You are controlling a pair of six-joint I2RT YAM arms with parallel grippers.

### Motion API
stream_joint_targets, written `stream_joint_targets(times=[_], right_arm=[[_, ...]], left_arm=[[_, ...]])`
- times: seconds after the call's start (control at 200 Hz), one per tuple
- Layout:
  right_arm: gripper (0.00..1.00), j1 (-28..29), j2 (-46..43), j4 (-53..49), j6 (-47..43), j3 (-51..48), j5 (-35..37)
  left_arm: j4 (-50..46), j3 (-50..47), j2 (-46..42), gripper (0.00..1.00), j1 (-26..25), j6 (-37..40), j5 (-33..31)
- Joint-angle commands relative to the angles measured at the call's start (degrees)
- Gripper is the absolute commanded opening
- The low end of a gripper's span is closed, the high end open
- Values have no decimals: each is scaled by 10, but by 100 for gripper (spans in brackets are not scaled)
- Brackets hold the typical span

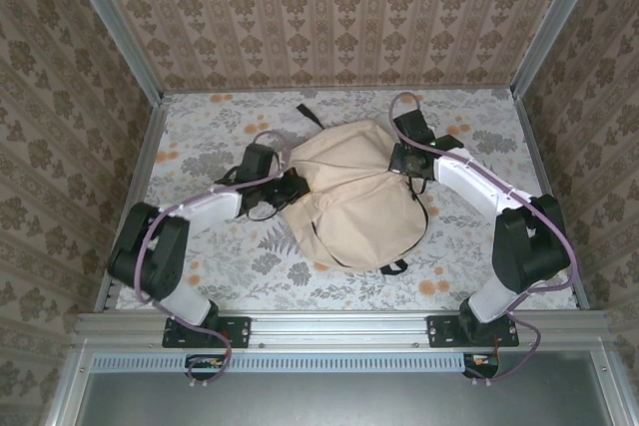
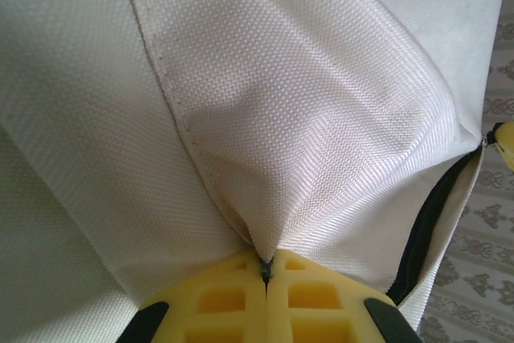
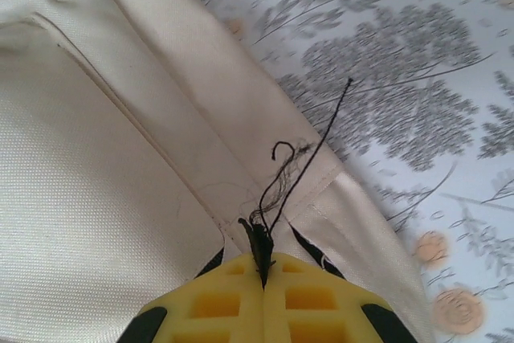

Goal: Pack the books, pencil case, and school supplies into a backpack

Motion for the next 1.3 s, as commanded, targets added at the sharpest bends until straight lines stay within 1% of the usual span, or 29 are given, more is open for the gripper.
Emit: stream_joint_targets(times=[0.0, 0.05, 0.245, 0.305, 0.335, 0.36, 0.385, 0.465, 0.5, 0.565, 0.675, 0.7, 0.775, 0.84, 0.93, 0.985, 1.025, 1.09, 1.16, 1.225, 1.295], right_arm=[[0, -38, -12, 31, -23, -10, 17], [0, -44, -2, 43, -34, -7, -10], [0, -45, 35, 62, -60, 19, -74], [6, -45, 37, 56, -66, 28, -83], [12, -44, 34, 51, -69, 32, -84], [19, -45, 30, 46, -72, 34, -84], [28, -45, 22, 42, -73, 35, -82], [60, -45, -16, 39, -81, 24, -68], [70, -45, -37, 42, -85, 16, -56], [84, -45, -77, 44, -91, -1, -19], [99, -49, -128, 51, -103, -31, 95], [100, -50, -151, 56, -107, -40, 123], [100, -58, -183, 81, -122, -74, 189], [100, -72, -207, 104, -132, -106, 227], [100, -91, -233, 151, -140, -160, 269], [100, -106, -245, 173, -139, -189, 272], [100, -117, -252, 191, -140, -210, 270], [100, -123, -266, 259, -164, -263, 273], [100, -131, -276, 308, -171, -305, 269], [100, -142, -275, 335, -179, -332, 248], [100, -148, -266, 421, -220, -383, 212]], left_arm=[[-10, 72, 48, 0, -2, 47, -48], [-19, 108, 75, 0, 0, 57, -56], [-52, 231, 167, 0, 11, 94, -40], [-60, 251, 178, 0, 14, 101, -38], [-65, 257, 178, 0, 14, 106, -38], [-70, 259, 174, 5, 13, 112, -39], [-78, 261, 169, 12, 29, 117, -43], [-110, 257, 133, 37, 34, 141, -64], [-129, 254, 116, 44, 37, 156, -81], [-163, 244, 75, 54, 43, 181, -121], [-212, 221, 13, 65, 68, 208, -186], [-219, 213, 0, 68, 75, 212, -199], [-237, 190, -40, 79, 99, 230, -238], [-248, 165, -71, 87, 119, 238, -280], [-245, 127, -106, 95, 150, 247, -317], [-236, 103, -128, 100, 167, 251, -346], [-229, 84, -143, 100, 177, 253, -373], [-215, 52, -168, 100, 198, 253, -412], [-213, 17, -190, 100, 226, 215, -461], [-197, -20, -207, 100, 266, 198, -448], [-169, -63, -232, 100, 298, 191, -446]])
